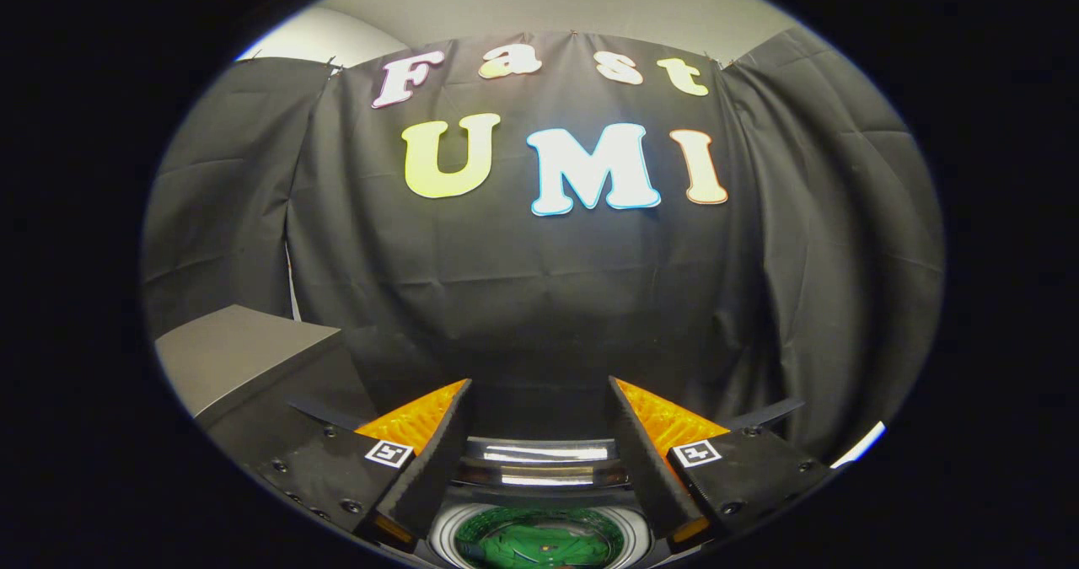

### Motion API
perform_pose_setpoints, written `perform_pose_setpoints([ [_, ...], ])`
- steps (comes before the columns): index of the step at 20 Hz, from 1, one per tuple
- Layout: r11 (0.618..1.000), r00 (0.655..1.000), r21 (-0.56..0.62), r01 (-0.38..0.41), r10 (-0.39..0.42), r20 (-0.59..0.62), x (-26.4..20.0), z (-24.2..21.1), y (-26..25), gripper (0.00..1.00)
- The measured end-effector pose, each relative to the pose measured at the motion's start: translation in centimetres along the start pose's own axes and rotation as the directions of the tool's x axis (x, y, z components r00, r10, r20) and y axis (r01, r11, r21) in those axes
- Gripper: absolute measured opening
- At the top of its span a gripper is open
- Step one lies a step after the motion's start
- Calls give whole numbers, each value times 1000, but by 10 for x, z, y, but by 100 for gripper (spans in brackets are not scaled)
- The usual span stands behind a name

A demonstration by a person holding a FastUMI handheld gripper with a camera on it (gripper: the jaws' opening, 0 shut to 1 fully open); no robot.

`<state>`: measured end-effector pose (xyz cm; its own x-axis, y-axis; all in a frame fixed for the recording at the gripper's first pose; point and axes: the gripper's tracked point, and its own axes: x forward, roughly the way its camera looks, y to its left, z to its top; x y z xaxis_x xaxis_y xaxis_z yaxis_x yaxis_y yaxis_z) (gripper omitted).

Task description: Put the clothes into the washing machine and then close the washing machine lid.

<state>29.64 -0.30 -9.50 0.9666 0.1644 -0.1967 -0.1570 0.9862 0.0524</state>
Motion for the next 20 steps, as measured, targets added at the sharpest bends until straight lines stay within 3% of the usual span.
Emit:
perform_pose_setpoints([
  [11,1000,1000,-2,6,-6,-21,-36,-32,3,96],
  [20,1000,991,-8,-10,9,-130,-74,-96,11,96],
])
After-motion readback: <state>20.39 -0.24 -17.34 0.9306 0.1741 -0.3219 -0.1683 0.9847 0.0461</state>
